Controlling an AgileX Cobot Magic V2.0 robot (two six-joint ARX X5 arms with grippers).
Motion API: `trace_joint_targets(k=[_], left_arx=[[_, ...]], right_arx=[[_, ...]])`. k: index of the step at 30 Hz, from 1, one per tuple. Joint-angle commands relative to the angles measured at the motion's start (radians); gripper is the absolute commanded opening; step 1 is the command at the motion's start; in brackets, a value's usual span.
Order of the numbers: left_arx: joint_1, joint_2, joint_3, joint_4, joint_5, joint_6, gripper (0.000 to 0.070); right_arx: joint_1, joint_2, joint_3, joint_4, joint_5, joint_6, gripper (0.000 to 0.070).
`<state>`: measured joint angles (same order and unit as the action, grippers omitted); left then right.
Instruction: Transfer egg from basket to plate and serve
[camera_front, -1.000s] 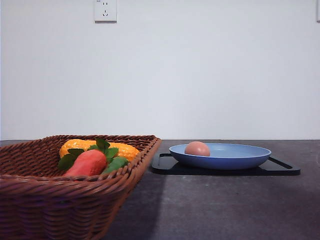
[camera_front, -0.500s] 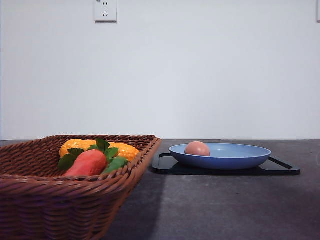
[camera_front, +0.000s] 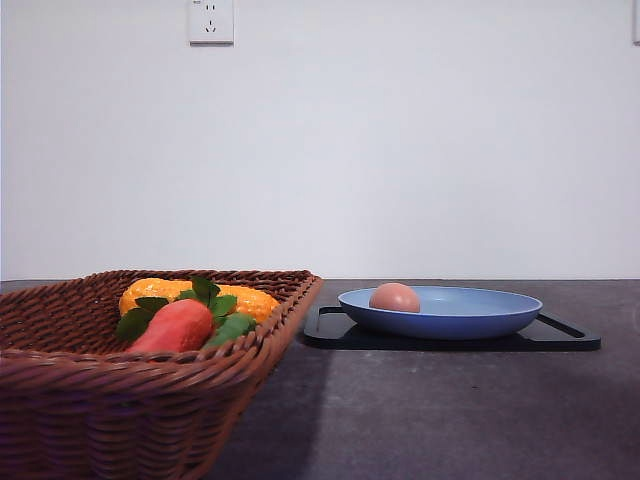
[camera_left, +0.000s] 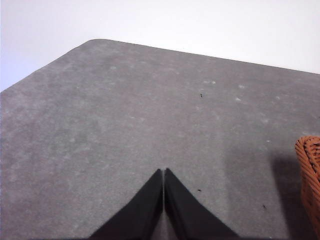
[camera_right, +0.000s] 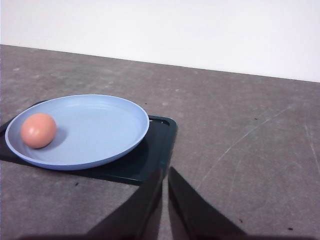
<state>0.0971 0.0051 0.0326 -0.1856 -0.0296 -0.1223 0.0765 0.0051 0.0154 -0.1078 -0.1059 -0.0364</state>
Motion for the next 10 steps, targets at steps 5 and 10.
trace_joint_targets(k=[5, 10], left_arx=[[0.0, -0.002, -0.023, -0.016, 0.0, -0.002, 0.0], [0.0, -0.002, -0.023, -0.015, 0.0, -0.002, 0.0]], right_arx=[[-0.001, -0.002, -0.006, 0.01, 0.002, 0.013, 0.0], [-0.001, -0.002, -0.006, 0.01, 0.002, 0.013, 0.0]])
